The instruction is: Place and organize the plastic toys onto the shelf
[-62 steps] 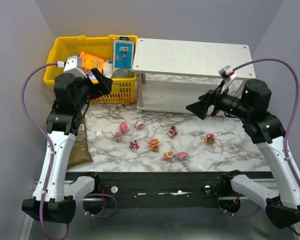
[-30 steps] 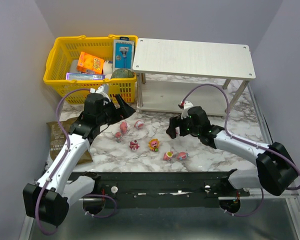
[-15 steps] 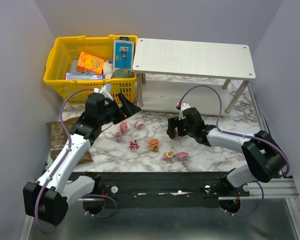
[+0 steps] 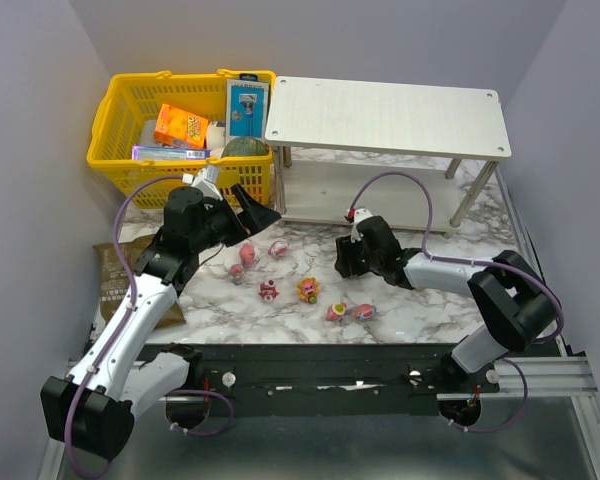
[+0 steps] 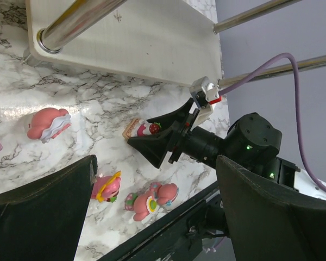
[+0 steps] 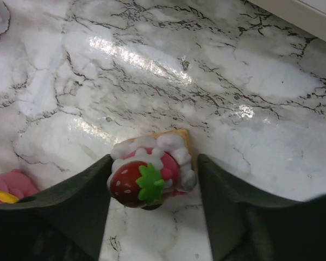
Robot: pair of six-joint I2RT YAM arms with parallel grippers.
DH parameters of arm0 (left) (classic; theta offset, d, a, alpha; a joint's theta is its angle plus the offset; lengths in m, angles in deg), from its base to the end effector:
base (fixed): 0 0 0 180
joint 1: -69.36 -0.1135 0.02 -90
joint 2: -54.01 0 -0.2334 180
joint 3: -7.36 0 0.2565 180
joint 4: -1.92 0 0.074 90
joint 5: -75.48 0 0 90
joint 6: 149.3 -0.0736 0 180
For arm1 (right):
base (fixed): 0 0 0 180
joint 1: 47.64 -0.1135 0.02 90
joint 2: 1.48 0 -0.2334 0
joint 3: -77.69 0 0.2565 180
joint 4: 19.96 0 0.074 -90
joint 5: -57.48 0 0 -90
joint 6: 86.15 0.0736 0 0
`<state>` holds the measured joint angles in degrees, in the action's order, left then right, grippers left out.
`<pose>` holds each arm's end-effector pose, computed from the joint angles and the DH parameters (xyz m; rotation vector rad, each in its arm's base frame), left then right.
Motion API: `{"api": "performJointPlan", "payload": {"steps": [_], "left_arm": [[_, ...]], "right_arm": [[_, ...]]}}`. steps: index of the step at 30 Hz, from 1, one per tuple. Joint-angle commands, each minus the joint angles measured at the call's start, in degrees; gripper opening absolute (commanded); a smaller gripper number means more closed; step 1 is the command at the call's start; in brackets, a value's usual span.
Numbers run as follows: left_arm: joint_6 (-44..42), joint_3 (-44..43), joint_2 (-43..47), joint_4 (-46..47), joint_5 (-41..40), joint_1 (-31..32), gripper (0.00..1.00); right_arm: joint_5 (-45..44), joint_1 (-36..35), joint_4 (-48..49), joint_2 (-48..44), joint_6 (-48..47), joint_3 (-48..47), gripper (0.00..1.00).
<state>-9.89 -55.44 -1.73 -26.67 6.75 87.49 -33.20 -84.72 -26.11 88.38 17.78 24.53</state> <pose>0.2538 -0.1112 0.2856 -0.3048 2.0746 -1.1114 0.2664 0.2003 0.0932 -0.4673 2.3122 0.4306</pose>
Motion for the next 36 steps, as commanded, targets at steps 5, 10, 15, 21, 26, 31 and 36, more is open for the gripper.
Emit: {"api": "performJointPlan", "payload": {"steps": [5, 10, 15, 21, 26, 31, 36], "left_arm": [[0.78, 0.15, 1.87, 0.31, 0.61, 0.33, 0.99], [0.87, -0.12, 2.22, -0.31, -0.01, 0.33, 0.99], [1.57, 0.49, 3.71, -0.75, -0.71, 0.33, 0.99], [1.66, 0.94, 3.63, -0.14, -0.45, 0.33, 0.99], [1.48, 0.67, 2.58, 0.30, -0.10, 0.33, 0.99], [1.04, 0.50, 2.57, 2.06, 1.39, 0.33, 0.99], [1.66, 2.42, 5.56, 6.01, 2.54, 0.33, 0.99]], "right_arm": [[-1.68, -0.80, -1.49, -1.52, 0.92, -2.20, 0.47], [-3.53, -1.15, -3.86, -7.50, 1.10, -2.99, 0.36], [-4.06, -1.24, -9.81, -14.80, 1.01, -6.58, 0.32], [-1.86, -1.24, -17.38, -23.50, -1.80, -12.65, 0.27], [-0.54, -1.24, -23.19, -28.42, -2.77, -20.46, 0.27], [-1.42, -1.33, -28.90, -30.01, -2.86, -28.11, 0.27], [-4.22, -1.24, -33.73, -30.10, -3.29, -35.84, 0.27]]}}
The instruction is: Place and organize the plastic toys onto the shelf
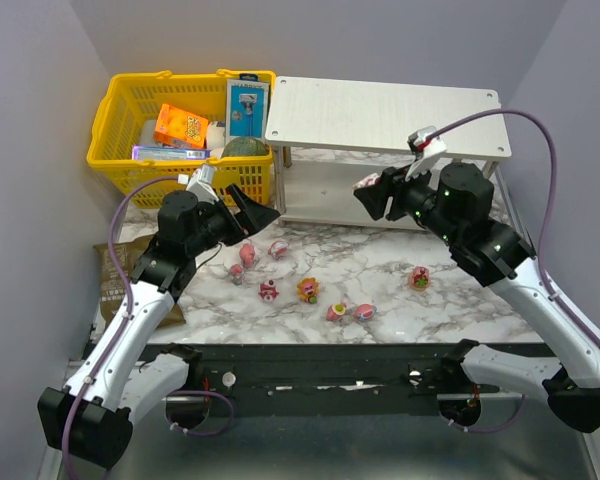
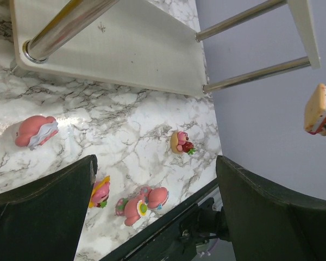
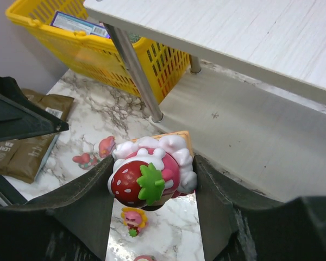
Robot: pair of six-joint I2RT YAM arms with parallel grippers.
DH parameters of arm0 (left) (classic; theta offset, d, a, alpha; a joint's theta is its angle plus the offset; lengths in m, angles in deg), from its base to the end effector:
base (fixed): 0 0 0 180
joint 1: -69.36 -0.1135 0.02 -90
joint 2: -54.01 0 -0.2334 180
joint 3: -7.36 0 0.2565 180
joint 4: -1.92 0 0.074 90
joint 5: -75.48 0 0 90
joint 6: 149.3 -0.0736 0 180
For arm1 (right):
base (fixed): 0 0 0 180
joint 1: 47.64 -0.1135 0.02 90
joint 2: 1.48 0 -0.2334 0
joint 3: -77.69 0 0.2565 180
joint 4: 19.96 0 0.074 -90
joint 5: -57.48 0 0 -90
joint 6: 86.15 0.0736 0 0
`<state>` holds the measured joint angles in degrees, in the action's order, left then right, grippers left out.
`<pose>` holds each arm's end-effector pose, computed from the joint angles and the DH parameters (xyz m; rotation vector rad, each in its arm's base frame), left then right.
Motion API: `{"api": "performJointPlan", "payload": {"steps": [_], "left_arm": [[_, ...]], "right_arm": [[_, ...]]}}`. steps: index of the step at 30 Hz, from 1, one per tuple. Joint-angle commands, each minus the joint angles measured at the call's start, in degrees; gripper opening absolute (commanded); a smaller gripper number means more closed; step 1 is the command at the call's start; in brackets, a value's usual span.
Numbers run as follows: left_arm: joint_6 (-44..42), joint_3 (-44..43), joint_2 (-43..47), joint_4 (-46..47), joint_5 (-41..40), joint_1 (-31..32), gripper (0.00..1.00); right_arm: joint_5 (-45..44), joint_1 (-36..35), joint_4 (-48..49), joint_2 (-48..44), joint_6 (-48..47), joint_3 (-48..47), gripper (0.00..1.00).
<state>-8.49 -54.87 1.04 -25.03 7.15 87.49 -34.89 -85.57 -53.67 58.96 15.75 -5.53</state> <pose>0.2465 -0.1093 0.2978 -0.2963 2.0117 -1.1506 0.2276 0.1735 0.3879 -0.3753 1.7601 0.5919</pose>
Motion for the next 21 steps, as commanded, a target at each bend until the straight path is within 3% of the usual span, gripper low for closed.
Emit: {"api": "performJointPlan", "payload": {"steps": [1, 13, 21], "left_arm": [[0.61, 2.04, 3.13, 4.90, 2.32, 0.33, 0.99], [1.23, 2.74, 4.37, 8.25, 4.52, 0.85, 0.99], [-0.71, 0.20, 2.35, 3.59, 1.80, 0.85, 0.99]], "right_arm": [[-3.33, -0.39, -6.97, -0.51, -1.44, -6.76, 0.27], [-13.18, -0.39, -14.88, 0.46, -3.99, -16.79, 0.29], [-20.55, -0.39, -19.70, 3.36, -4.69, -23.90, 0.30]]}}
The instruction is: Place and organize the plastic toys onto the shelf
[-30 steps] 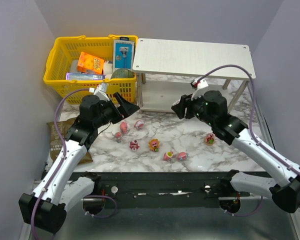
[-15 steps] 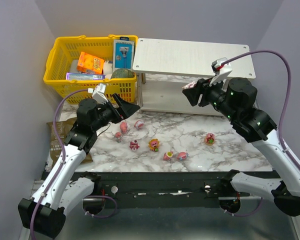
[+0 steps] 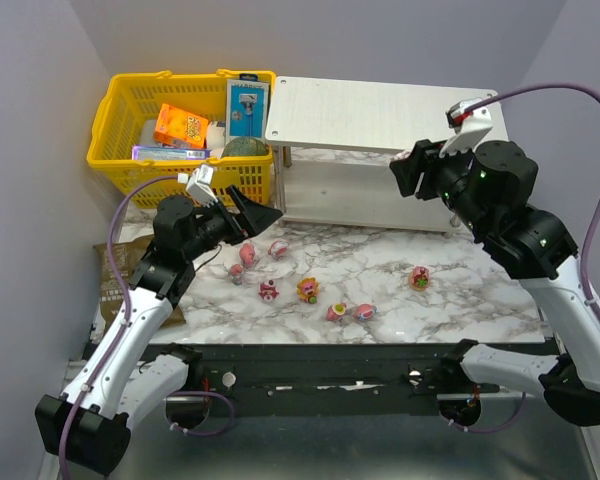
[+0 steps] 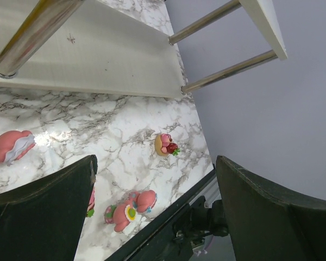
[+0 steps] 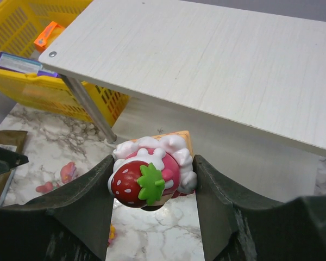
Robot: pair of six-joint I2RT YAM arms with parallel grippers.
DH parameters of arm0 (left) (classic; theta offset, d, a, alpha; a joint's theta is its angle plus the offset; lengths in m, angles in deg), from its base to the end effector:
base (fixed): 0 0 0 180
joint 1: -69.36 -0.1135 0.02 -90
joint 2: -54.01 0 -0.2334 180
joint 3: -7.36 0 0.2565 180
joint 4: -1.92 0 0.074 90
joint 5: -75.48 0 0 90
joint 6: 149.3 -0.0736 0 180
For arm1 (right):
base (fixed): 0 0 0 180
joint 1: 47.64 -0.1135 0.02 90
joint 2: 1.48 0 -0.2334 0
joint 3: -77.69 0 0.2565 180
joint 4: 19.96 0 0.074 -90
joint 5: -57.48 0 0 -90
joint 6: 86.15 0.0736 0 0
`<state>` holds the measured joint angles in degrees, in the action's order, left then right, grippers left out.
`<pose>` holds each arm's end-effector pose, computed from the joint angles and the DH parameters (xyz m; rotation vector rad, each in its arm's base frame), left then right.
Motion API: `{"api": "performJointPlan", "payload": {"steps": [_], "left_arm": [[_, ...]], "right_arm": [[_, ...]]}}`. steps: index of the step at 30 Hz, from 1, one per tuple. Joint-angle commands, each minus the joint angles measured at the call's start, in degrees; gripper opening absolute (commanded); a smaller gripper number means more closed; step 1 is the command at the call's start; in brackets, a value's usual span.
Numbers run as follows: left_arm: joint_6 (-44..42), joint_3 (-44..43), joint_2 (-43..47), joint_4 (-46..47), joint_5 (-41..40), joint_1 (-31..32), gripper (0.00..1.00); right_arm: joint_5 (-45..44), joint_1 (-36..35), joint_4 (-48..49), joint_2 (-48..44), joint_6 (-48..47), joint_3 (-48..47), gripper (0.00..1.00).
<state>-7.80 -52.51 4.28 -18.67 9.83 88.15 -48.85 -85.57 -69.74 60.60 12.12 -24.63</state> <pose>0.2367 -0.1126 0.3112 -0.2059 1.9038 -1.2356 0.2092 0.1368 0.4615 -0.2398 1.7264 0.3459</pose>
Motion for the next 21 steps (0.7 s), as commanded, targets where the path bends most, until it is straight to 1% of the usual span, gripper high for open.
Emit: {"api": "performJointPlan", "payload": {"steps": [1, 3, 5, 7, 8, 11, 12, 21], "left_arm": [[-0.89, -2.08, -1.24, -2.95, -0.72, 0.20, 0.99], [-0.36, -1.73, -1.50, -2.33, -0.01, 0.20, 0.99], [-0.27, -1.64, -1.50, -1.72, 0.60, 0.20, 0.99], [-0.27, -1.20, -1.42, -0.93, 1.04, 0.20, 0.99], [-0.09, -1.11, -1.42, -0.23, 1.13, 0.20, 0.99], [-0.26, -1.11, -1.77, 0.13, 1.57, 0.20, 0.99], [-0.27, -1.03, -1.86, 0.30, 1.83, 0.20, 0.99], [-0.88, -0.59, -0.10, 1.62, 1.74, 0.20, 0.99]], "right_arm": [[-7.73, -0.39, -4.52, 2.94, -0.72, -7.16, 0.30], [-11.41, -0.21, -7.06, 4.35, -0.28, -9.55, 0.30], [-13.10, 0.14, -8.13, 5.84, 0.07, -11.83, 0.30], [-13.55, 2.15, -9.62, 6.73, 1.04, -13.07, 0.30], [-13.28, 3.12, -10.24, 7.69, 1.48, -14.03, 0.30], [-8.99, 9.53, -12.35, 8.93, 3.85, -15.61, 0.30], [-6.80, 12.68, -12.61, 9.63, 4.55, -15.79, 0.30], [-3.35, 22.54, -15.17, 14.03, 5.70, -17.64, 0.30]]}}
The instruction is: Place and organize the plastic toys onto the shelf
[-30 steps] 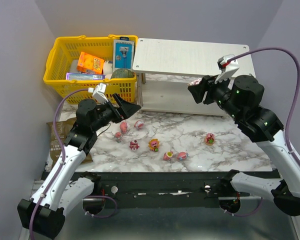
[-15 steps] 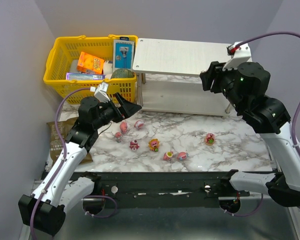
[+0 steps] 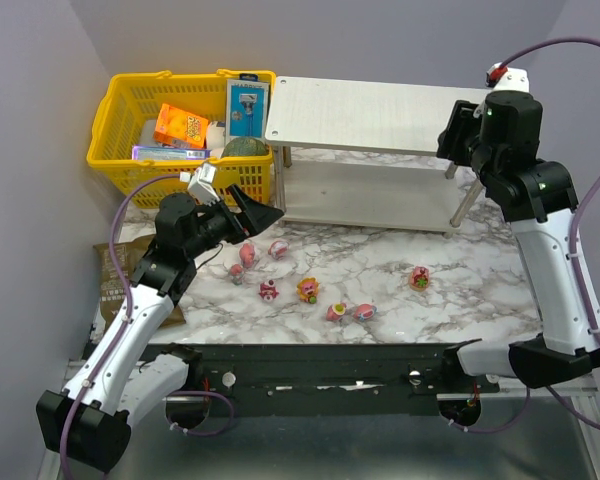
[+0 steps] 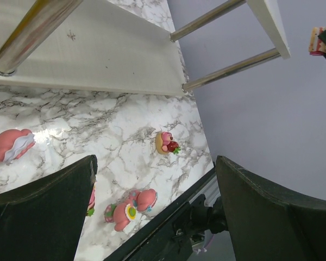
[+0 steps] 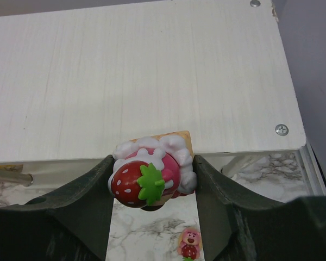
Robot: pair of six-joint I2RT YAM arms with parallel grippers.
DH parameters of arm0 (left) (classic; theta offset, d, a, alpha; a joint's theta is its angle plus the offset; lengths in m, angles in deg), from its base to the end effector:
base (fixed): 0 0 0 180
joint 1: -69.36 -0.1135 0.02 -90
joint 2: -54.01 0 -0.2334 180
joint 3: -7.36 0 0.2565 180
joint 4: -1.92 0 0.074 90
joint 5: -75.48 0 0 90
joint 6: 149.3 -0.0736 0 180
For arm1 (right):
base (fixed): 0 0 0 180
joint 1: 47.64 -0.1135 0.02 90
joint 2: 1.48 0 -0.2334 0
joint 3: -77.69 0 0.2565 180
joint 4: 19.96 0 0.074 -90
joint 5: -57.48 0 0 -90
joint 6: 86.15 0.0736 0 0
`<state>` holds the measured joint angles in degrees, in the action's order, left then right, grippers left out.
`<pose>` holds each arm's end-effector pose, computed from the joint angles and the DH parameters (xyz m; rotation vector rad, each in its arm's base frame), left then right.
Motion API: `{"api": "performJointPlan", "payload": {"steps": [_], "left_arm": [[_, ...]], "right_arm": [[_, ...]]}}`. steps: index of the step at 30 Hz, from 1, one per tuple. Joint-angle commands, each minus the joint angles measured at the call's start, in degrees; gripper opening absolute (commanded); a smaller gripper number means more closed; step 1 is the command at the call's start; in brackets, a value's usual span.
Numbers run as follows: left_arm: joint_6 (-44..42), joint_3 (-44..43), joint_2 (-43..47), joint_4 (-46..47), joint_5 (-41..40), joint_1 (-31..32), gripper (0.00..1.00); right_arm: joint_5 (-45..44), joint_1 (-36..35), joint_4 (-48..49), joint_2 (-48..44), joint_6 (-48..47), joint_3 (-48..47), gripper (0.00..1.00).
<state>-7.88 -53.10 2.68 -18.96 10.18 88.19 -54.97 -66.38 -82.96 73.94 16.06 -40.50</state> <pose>0.2412 -0.1147 0.3077 -0.2094 1.9281 -1.2355 0.2768 0.0642 0.4645 0.1525 1.8900 -0.0098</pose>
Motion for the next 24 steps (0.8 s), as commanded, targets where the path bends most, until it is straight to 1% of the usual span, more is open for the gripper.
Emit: {"api": "performJointPlan", "payload": {"steps": [1, 7, 14, 20, 24], "left_arm": [[-0.79, 0.00, 1.41, 1.91, 1.39, 0.15, 0.99], [-0.79, 0.09, 0.97, 1.99, 1.48, 0.15, 0.99], [-1.15, 0.00, 1.06, 1.91, 1.39, 0.15, 0.99], [-1.85, -0.26, 0.97, 1.29, 0.60, 0.15, 0.99], [-2.11, -0.26, 0.10, 1.38, 0.52, 0.15, 0.99]], "right_arm": [[3.03, 3.97, -1.86, 1.22, 1.94, -1.77, 0.30], [3.74, 6.70, 0.51, 2.63, 3.61, -0.72, 0.29], [7.69, 10.74, 0.61, 5.35, 6.07, -1.77, 0.29], [8.31, 12.94, -4.31, 9.48, 6.78, -6.95, 0.30], [8.57, 13.56, -7.29, 11.50, 6.43, -9.68, 0.33]]}}
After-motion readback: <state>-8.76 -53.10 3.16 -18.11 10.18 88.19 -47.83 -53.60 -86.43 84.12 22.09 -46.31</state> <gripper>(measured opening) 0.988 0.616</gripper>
